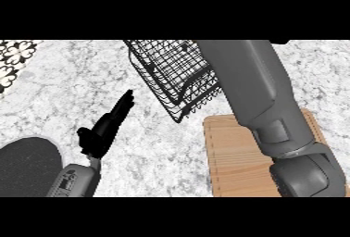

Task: Pick the croissant from the cutting board and place it in the tiered basket

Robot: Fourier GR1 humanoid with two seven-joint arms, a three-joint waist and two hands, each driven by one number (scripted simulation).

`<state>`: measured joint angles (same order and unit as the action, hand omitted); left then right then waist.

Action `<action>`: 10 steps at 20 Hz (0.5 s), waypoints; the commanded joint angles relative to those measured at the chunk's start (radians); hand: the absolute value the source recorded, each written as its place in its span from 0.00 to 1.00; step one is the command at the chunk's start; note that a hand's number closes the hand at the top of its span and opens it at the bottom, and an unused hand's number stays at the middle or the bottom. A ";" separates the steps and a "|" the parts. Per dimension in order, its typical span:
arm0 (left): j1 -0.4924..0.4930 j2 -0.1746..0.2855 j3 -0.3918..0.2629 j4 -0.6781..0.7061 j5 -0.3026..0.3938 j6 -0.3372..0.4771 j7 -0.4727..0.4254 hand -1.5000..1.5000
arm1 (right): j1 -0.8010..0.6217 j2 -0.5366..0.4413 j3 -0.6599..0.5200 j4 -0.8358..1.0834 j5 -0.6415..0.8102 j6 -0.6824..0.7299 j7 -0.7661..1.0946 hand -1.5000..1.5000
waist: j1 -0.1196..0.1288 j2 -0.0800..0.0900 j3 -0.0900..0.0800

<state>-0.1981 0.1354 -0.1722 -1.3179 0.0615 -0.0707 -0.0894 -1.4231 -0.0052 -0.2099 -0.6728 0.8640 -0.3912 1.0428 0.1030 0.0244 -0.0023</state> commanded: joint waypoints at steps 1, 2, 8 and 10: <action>0.015 0.006 0.001 0.006 0.004 -0.014 -0.012 0.50 | -0.012 0.005 -0.082 0.059 -0.110 -0.181 0.119 0.00 | 0.012 0.001 0.000; -0.014 0.006 0.013 0.013 0.000 -0.002 -0.005 0.50 | -0.029 0.005 -0.093 0.057 -0.160 -0.189 0.103 0.00 | 0.002 -0.003 0.000; -0.002 0.026 0.041 0.000 0.020 -0.016 0.007 0.50 | -0.089 0.005 -0.082 0.148 -0.184 -0.379 0.004 0.00 | -0.028 -0.009 0.000; 0.008 0.011 0.025 -0.009 0.001 0.010 0.029 0.50 | -0.107 0.005 -0.048 0.162 -0.110 -0.452 0.024 0.00 | -0.048 -0.016 0.000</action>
<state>-0.1902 0.1410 -0.1584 -1.3140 0.0611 -0.0711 -0.0884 -1.5006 -0.0032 -0.2814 -0.5417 0.7120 -0.6679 1.0099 0.0825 0.0160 -0.0022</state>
